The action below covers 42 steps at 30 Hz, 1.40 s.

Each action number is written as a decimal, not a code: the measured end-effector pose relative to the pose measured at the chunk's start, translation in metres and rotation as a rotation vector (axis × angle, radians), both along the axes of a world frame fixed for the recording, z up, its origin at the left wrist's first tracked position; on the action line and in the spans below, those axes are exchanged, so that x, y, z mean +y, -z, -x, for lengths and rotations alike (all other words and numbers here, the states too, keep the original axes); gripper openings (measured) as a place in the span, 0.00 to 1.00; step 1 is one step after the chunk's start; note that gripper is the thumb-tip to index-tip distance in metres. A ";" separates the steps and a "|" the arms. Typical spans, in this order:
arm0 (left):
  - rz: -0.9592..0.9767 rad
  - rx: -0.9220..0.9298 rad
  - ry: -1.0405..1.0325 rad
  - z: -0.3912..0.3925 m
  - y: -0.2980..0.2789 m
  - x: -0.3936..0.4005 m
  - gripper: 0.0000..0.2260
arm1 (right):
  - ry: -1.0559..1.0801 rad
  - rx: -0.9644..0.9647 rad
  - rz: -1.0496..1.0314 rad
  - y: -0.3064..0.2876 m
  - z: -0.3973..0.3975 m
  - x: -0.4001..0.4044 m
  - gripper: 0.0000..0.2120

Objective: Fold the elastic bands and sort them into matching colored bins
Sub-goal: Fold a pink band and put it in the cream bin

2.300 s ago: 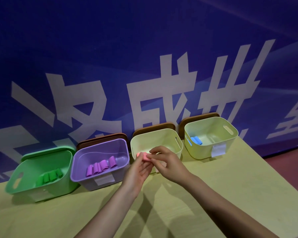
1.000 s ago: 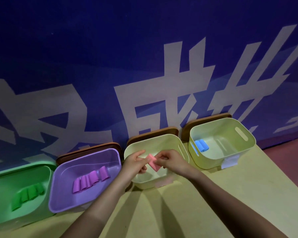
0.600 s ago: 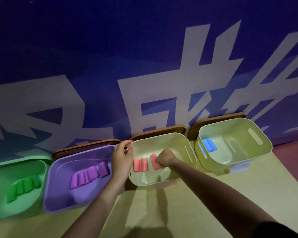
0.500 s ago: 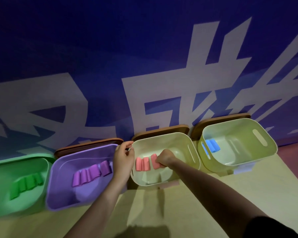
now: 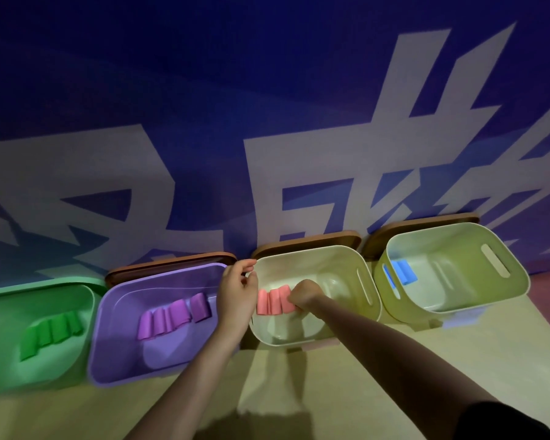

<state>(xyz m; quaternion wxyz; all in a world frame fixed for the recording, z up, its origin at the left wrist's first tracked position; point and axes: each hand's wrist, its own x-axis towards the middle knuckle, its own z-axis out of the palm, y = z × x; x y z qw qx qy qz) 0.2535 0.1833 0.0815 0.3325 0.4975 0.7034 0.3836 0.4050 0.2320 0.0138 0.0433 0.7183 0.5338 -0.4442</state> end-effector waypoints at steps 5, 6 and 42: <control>0.011 0.033 0.008 0.001 0.000 0.000 0.10 | -0.079 -0.089 -0.132 0.000 0.004 -0.004 0.15; 0.010 0.039 0.011 0.001 0.000 -0.001 0.10 | -0.076 -0.097 -0.153 -0.001 0.005 -0.005 0.14; 0.105 0.451 0.055 0.004 -0.014 -0.055 0.13 | -0.599 -0.420 -0.779 -0.119 -0.063 0.009 0.14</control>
